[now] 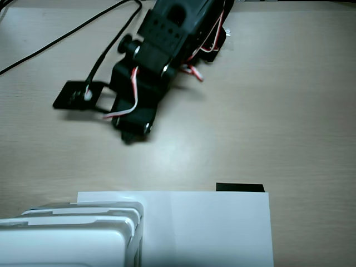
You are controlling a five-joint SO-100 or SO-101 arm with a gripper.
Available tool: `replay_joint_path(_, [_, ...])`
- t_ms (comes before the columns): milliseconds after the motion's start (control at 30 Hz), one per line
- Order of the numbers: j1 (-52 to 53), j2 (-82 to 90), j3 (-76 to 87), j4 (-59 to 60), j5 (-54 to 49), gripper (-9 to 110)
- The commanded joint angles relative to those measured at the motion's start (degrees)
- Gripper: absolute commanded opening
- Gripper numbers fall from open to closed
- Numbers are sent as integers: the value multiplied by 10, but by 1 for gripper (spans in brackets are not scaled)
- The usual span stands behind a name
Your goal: Close drawer.
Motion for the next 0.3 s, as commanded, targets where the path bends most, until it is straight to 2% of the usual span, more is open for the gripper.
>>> replay_joint_path(0, [5, 89, 61, 4, -22, 0])
replay_joint_path(267, [4, 167, 119, 24, -32, 0])
